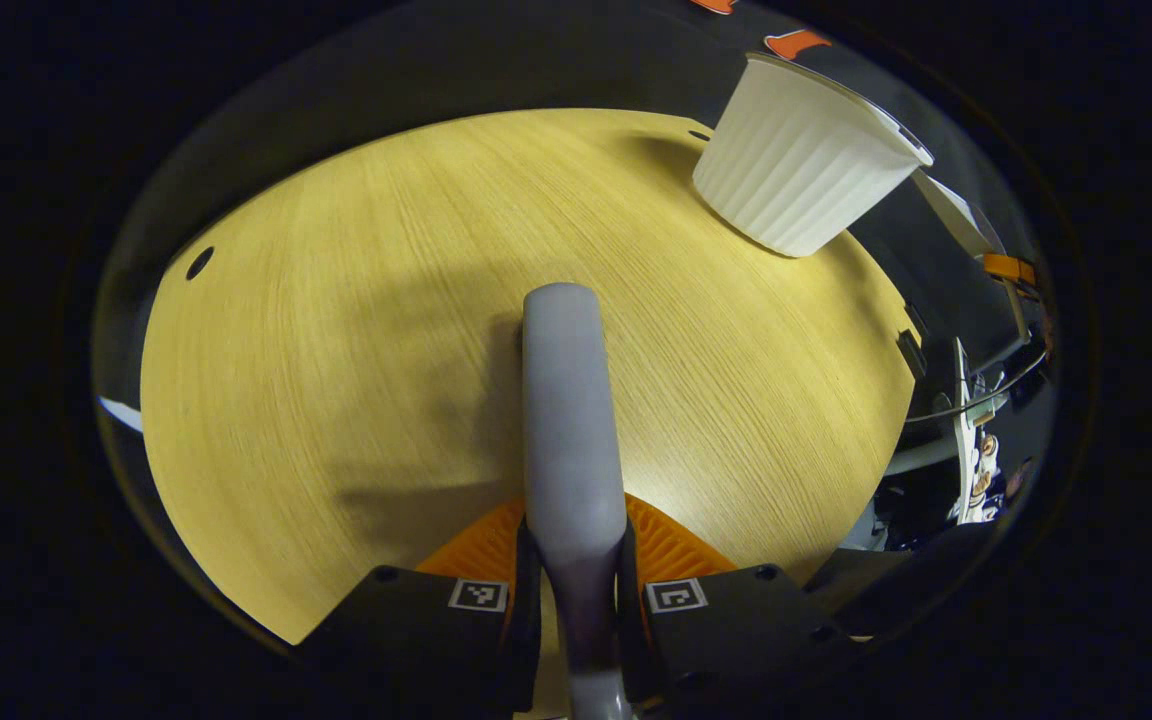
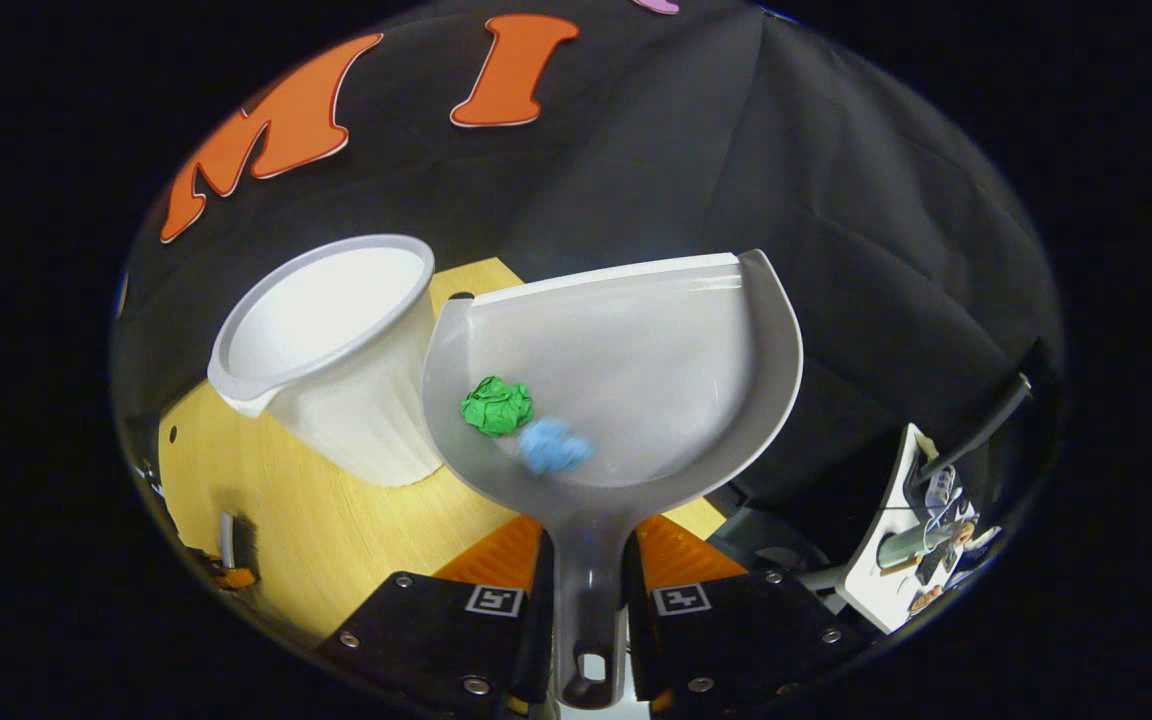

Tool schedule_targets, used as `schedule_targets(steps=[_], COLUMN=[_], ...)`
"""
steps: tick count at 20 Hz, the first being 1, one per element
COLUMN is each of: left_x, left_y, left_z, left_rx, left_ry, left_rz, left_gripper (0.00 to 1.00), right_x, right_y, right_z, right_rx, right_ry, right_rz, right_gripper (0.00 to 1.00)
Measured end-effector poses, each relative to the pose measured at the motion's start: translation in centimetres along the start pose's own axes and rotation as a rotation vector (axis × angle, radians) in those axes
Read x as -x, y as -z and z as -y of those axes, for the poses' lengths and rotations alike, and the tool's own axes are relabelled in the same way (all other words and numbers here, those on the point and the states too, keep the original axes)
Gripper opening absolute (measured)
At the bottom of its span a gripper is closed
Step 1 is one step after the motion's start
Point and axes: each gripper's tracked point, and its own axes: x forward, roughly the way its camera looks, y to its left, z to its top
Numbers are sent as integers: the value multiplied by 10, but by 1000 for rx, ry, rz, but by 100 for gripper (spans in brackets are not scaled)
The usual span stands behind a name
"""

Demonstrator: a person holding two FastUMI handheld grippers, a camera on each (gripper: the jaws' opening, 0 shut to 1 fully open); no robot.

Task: Pick up the small broom and dustpan from the desktop, sweep the trash into the dustpan with the broom, and then empty the trash into the garbage bin.

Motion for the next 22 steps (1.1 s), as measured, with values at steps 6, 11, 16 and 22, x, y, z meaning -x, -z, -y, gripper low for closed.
schedule_targets(steps=[6,11,16,22], left_x=[42,88,147,230], left_y=[6,-16,-51,-115], left_z=[-7,-29,-62,-117], left_rx=[69,112,157,217], left_ry=[-38,-73,-100,-130], left_rz=[-6,1,7,16], left_gripper=[36,36,36,36], right_x=[-2,-3,2,6], right_y=[-54,-90,-101,-107], right_z=[4,-21,-39,-40], right_rx=[107,215,341,472], right_ry=[-14,-41,-47,-21], right_rz=[173,295,379,456], right_gripper=[33,33,33,33])
